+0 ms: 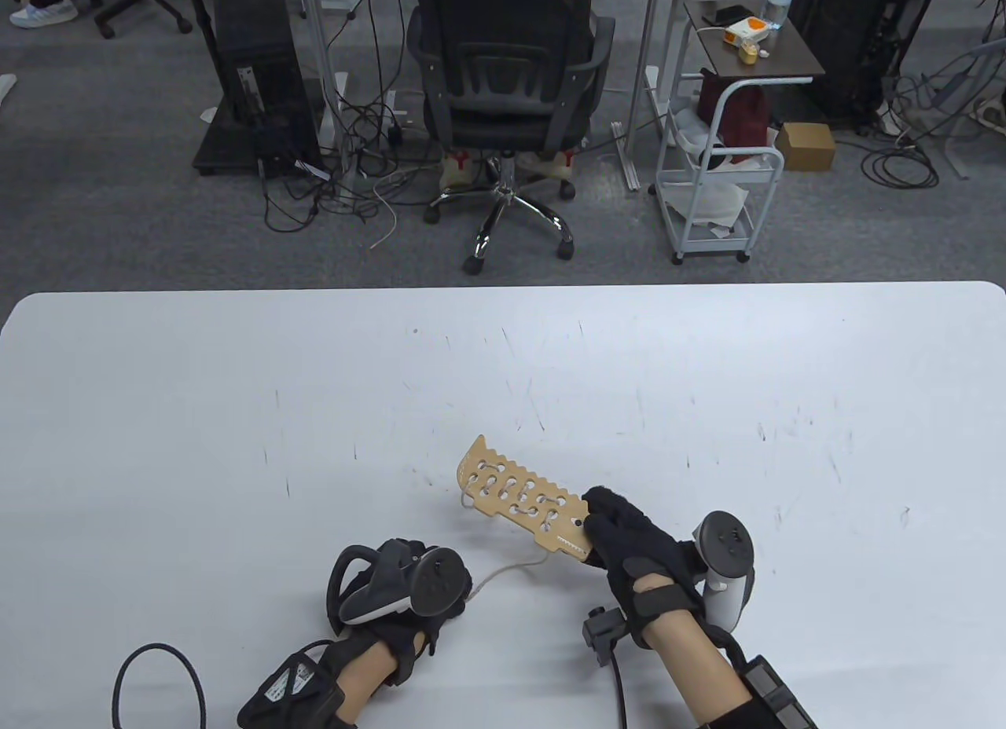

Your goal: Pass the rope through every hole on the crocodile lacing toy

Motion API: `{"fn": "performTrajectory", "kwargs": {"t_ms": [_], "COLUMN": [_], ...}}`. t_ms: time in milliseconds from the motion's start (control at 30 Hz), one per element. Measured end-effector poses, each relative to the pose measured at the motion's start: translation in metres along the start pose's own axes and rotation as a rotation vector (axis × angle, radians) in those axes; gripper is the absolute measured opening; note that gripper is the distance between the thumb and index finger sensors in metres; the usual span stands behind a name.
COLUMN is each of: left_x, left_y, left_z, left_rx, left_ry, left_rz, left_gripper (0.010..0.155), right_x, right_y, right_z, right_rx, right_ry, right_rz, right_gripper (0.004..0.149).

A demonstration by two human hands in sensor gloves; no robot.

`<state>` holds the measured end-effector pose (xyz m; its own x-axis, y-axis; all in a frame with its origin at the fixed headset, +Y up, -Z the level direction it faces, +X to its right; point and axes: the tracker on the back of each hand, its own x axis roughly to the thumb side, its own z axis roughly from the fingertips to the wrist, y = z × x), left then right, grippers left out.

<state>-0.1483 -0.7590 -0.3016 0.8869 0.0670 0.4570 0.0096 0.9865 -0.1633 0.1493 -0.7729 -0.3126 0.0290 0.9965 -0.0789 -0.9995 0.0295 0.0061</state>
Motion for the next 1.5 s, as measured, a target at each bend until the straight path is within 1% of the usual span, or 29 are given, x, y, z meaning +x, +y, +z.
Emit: {"fn": "performTrajectory", "kwargs": {"t_ms": [300,400,533,633,867,1000,1167,1267,1367,1500], "left_x": [0.003,0.0,-0.004,-0.009,-0.028,-0.047,-0.065,-0.076,-0.084,-0.093], "left_y": [0.0,0.001,0.005,0.012,0.032,0.044,0.052,0.054,0.053,0.051], "left_z": [0.0,0.0,0.002,0.005,0.016,0.027,0.037,0.039,0.041,0.042], "left_rx": [-0.002,0.007,0.033,0.066,0.199,0.303,0.367,0.371,0.345,0.32], "left_ry": [0.006,0.008,0.021,0.038,0.1,0.164,0.227,0.264,0.295,0.319], "left_rz": [-0.031,-0.003,0.021,0.064,0.155,0.22,0.246,0.259,0.256,0.259], "left_gripper": [0.042,0.043,0.049,0.053,0.061,0.065,0.068,0.071,0.075,0.077], "right_x": [0.0,0.0,0.0,0.0,0.001,0.0,0.0,0.0,0.0,0.0], "right_y": [0.0,0.0,0.0,-0.001,-0.001,-0.002,-0.003,-0.003,-0.004,-0.004], "right_z": [0.0,0.0,0.0,0.0,0.0,0.0,0.0,0.0,0.0,0.001], "right_rx": [0.001,-0.001,-0.001,-0.002,-0.005,-0.008,-0.01,-0.01,-0.013,-0.014], "right_ry": [-0.001,-0.001,-0.002,-0.003,-0.001,0.001,0.002,0.003,0.004,0.005], "right_rz": [0.007,0.01,0.011,0.012,0.013,0.014,0.022,0.028,0.031,0.032], "right_gripper": [0.057,0.057,0.057,0.056,0.057,0.057,0.057,0.056,0.056,0.057]}}
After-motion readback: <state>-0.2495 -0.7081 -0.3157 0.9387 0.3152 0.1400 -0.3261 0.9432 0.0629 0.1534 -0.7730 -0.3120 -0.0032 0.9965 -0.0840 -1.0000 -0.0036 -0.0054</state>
